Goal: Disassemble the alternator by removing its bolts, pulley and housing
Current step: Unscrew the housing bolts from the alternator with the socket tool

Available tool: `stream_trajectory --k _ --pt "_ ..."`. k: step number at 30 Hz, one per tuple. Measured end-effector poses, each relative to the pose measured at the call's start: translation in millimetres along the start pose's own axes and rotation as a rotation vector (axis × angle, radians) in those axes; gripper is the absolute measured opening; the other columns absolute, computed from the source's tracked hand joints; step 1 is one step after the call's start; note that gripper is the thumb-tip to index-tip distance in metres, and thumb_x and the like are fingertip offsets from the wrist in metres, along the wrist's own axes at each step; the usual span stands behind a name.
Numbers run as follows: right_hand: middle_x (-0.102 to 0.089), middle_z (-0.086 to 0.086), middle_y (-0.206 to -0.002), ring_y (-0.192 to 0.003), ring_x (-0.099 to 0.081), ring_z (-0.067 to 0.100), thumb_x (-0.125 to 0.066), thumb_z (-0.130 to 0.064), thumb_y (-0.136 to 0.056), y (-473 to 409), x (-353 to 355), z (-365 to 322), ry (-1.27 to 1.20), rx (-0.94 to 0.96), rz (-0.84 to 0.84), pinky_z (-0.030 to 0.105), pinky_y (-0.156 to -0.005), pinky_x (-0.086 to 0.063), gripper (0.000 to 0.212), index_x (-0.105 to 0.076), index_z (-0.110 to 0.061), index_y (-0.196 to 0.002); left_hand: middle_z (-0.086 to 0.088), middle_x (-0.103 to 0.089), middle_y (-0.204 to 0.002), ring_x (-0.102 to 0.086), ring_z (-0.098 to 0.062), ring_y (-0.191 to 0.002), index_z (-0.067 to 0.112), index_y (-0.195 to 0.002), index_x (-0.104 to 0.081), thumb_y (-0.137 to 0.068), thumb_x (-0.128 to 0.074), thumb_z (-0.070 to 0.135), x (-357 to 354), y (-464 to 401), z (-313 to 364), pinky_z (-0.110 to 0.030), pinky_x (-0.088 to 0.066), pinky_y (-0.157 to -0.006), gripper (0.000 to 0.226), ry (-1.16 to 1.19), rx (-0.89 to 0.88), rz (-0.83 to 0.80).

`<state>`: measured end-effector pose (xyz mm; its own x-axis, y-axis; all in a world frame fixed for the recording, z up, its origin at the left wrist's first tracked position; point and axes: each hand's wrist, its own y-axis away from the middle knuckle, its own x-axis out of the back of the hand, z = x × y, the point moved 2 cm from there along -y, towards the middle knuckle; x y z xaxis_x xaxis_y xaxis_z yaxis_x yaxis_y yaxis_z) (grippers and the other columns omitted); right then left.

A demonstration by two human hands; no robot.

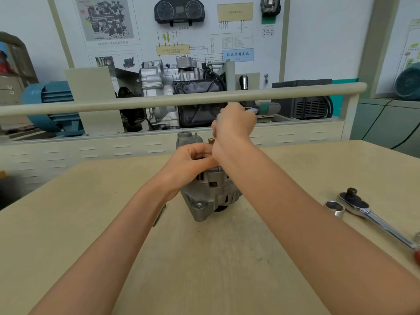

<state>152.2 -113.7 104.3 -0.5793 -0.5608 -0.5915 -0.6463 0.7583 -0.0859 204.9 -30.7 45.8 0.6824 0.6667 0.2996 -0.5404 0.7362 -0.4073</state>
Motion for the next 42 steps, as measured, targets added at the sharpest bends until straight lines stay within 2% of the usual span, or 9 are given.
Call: stream_trajectory --k 5,14,17,21,23,27,31,36,42 --pt "-0.044 0.000 -0.056 -0.037 -0.043 0.009 -0.025 -0.005 -0.095 -5.1 -4.9 -11.9 0.078 -0.246 -0.192 0.017 -0.037 -0.030 0.030 -0.043 -0.008 -0.071 0.008 -0.075 -0.096 -0.069 -0.003 -0.091 0.027 -0.094 -0.073 -0.076 -0.067 0.031 1.6 0.4 1.9 -0.010 -0.049 -0.073 0.019 0.066 0.036 -0.062" --pt "-0.042 -0.009 -0.044 -0.025 -0.031 0.003 -0.029 -0.012 -0.099 -19.1 -0.3 -10.6 0.074 -0.717 -0.797 0.011 -0.033 -0.017 0.031 -0.055 0.004 -0.105 0.006 -0.075 -0.086 -0.069 -0.005 -0.084 0.017 -0.092 -0.071 -0.067 -0.069 0.034 5.3 -3.0 -1.0 -0.013 -0.051 -0.074 0.030 0.062 0.058 -0.041" --pt "-0.041 -0.009 -0.045 -0.026 -0.030 0.002 -0.030 -0.009 -0.098 -12.6 -1.8 -11.8 0.103 -0.615 -0.729 0.011 -0.033 -0.016 0.027 -0.055 -0.001 -0.094 0.005 -0.074 -0.085 -0.068 -0.007 -0.082 0.014 -0.093 -0.069 -0.069 -0.070 0.030 5.7 -3.4 -2.6 -0.015 -0.053 -0.077 0.029 0.076 0.048 -0.029" --pt "-0.048 0.004 -0.063 -0.043 -0.041 0.010 -0.026 -0.005 -0.097 0.1 -3.0 -7.5 -0.107 -0.191 -0.112 0.018 -0.038 -0.027 0.019 -0.044 -0.008 -0.090 0.006 -0.073 -0.083 -0.068 -0.006 -0.081 0.016 -0.089 -0.068 -0.085 -0.065 0.012 3.9 -3.0 -2.6 -0.016 -0.052 -0.077 0.006 0.040 0.025 -0.031" --pt "-0.041 0.005 -0.073 -0.054 -0.039 0.014 -0.026 -0.009 -0.100 6.2 -6.4 -5.3 -0.273 -0.072 0.035 0.021 -0.043 -0.031 0.016 -0.037 -0.014 -0.090 0.008 -0.073 -0.078 -0.068 -0.006 -0.079 0.017 -0.084 -0.066 -0.090 -0.060 0.005 4.9 -2.8 -2.5 -0.017 -0.053 -0.076 0.015 0.007 0.011 -0.050" --pt "-0.050 0.007 -0.071 -0.047 -0.043 0.011 -0.035 -0.005 -0.097 -3.0 -12.9 -11.9 -0.143 -0.134 -0.004 0.017 -0.038 -0.033 0.027 -0.041 -0.014 -0.122 0.001 -0.074 -0.091 -0.069 -0.013 -0.089 0.013 -0.096 -0.068 -0.087 -0.064 0.013 6.7 -2.5 -3.0 -0.022 -0.054 -0.084 0.010 0.040 0.042 -0.048" --pt "-0.044 0.006 -0.059 -0.042 -0.041 0.011 -0.033 -0.002 -0.093 -5.6 -14.1 -10.1 -0.107 -0.218 -0.068 0.021 -0.042 -0.036 0.012 -0.044 -0.006 -0.091 0.003 -0.075 -0.099 -0.070 -0.012 -0.095 0.021 -0.101 -0.071 -0.076 -0.065 0.031 5.7 -1.1 -0.2 -0.018 -0.053 -0.079 0.027 0.072 0.051 -0.091" --pt "-0.038 0.000 -0.030 -0.025 -0.033 0.007 -0.025 -0.003 -0.093 -13.4 -15.9 -9.7 -0.021 -0.291 -0.199 0.012 -0.033 -0.033 0.027 -0.041 -0.008 -0.072 0.001 -0.074 -0.104 -0.069 -0.012 -0.100 0.019 -0.106 -0.072 -0.081 -0.063 0.031 6.7 0.0 1.4 -0.016 -0.051 -0.078 0.029 0.106 0.071 -0.133" --pt "-0.036 -0.005 -0.036 -0.023 -0.035 0.004 -0.036 -0.011 -0.096 -27.4 -12.1 -10.5 0.112 -0.780 -0.723 0.011 -0.026 -0.028 0.027 -0.056 0.004 -0.084 0.005 -0.074 -0.104 -0.068 -0.007 -0.100 0.022 -0.099 -0.074 -0.078 -0.065 0.030 4.9 0.0 2.2 -0.011 -0.050 -0.075 0.024 0.108 0.076 -0.117"
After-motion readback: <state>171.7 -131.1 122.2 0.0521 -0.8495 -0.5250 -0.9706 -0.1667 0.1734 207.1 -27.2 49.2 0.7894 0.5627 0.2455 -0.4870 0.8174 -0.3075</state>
